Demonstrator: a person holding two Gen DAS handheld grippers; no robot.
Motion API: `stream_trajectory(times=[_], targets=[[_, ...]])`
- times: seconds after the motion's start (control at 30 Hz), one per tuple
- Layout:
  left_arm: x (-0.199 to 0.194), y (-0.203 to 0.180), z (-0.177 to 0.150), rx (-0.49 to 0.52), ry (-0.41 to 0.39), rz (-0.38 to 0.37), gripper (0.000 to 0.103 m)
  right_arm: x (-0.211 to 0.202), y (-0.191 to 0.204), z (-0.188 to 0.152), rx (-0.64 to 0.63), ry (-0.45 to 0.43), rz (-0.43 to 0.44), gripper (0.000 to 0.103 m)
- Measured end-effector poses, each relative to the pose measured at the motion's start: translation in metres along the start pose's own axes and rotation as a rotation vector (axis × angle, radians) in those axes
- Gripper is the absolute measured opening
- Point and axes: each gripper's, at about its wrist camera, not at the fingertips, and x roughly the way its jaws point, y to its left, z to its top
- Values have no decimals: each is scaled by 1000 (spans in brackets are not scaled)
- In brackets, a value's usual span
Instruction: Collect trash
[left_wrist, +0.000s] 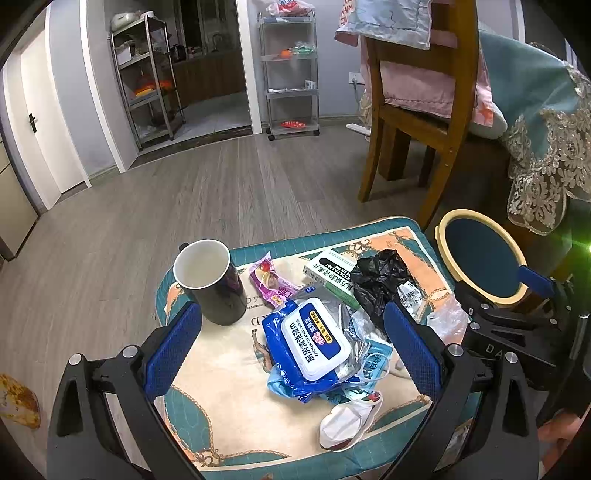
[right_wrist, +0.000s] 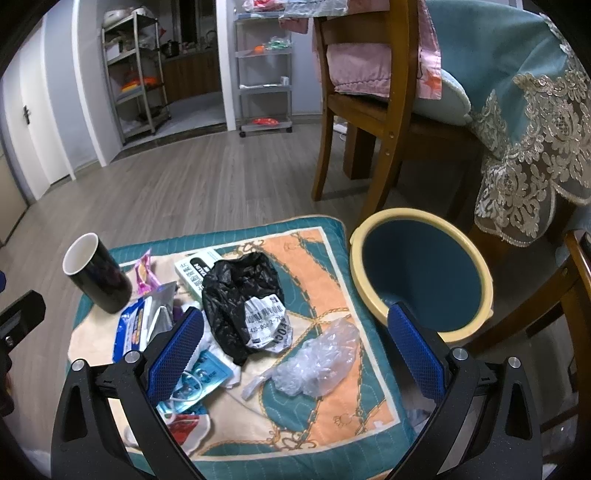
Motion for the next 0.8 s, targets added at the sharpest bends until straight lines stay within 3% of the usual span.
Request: stream_trajectory(times=[0.8], targets=[[3, 1, -1, 4, 10, 18, 97, 2, -1, -2, 3, 14, -9, 99]])
